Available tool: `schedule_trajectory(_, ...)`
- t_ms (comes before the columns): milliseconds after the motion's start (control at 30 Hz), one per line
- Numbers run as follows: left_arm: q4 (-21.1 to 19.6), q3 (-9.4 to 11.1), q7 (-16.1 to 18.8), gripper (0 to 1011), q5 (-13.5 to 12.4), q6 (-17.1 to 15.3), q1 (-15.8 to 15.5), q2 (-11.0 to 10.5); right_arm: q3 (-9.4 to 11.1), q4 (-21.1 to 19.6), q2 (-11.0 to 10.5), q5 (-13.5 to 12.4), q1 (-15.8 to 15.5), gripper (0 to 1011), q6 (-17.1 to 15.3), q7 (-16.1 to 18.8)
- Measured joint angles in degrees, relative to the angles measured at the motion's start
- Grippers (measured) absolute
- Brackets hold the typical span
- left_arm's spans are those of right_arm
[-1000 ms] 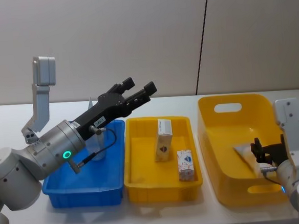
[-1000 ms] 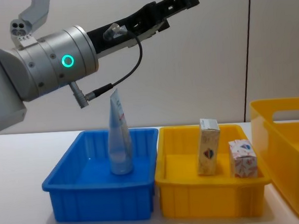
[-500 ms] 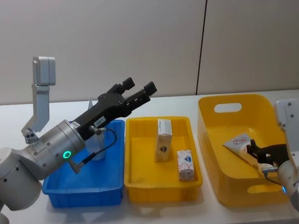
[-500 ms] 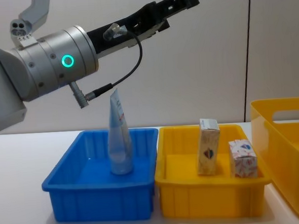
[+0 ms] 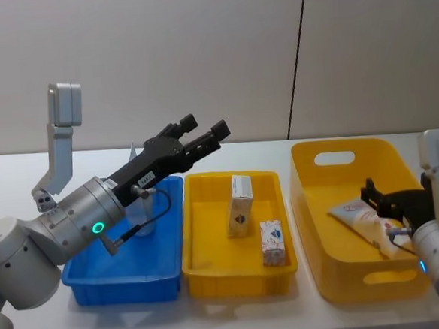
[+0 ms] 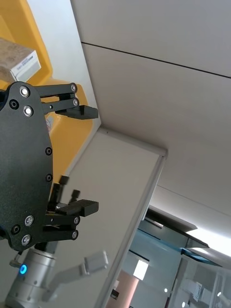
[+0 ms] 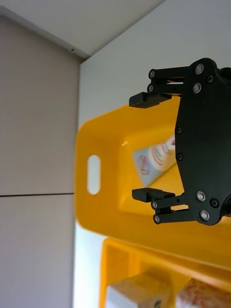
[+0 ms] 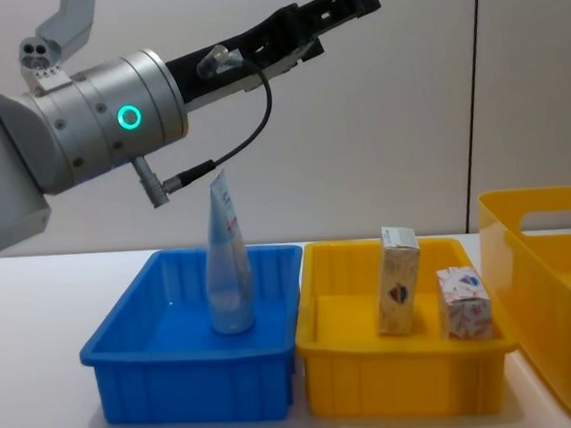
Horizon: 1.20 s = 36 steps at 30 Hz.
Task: Bimanual collaborative sorting of washing and personal care products
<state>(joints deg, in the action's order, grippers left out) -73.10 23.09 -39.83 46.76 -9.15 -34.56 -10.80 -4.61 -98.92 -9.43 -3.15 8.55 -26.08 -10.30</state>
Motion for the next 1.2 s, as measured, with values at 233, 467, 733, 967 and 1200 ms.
schedule_trajectory(233,-1.18,0.18,2.25,1001,-2.06,0.47,1.23,-0.62,1.17,-1.8,0.44,-1.47,-0.46,1003,4.45,1.59)
schedule_trajectory(467,-3.61,0.53,7.0,1001,-6.31,1.47,3.75,-1.97,2.34,-3.42,1.04,-3.2,-0.72,1003,9.17,3.42)
schedule_trajectory(733,-6.56,0.96,12.76,1001,-11.51,2.73,6.83,-3.64,3.81,-5.12,1.92,-5.62,-0.66,1003,14.86,5.83)
schedule_trajectory(967,-9.26,1.34,18.03,1001,-16.24,3.86,9.65,-5.12,4.06,-5.64,2.07,-6.32,-0.62,1003,16.02,6.51)
schedule_trajectory(1200,-12.16,1.79,23.75,1001,-21.37,5.08,12.69,-6.71,1.93,-5.03,0.0,-7.47,-2.12,1003,17.36,7.81)
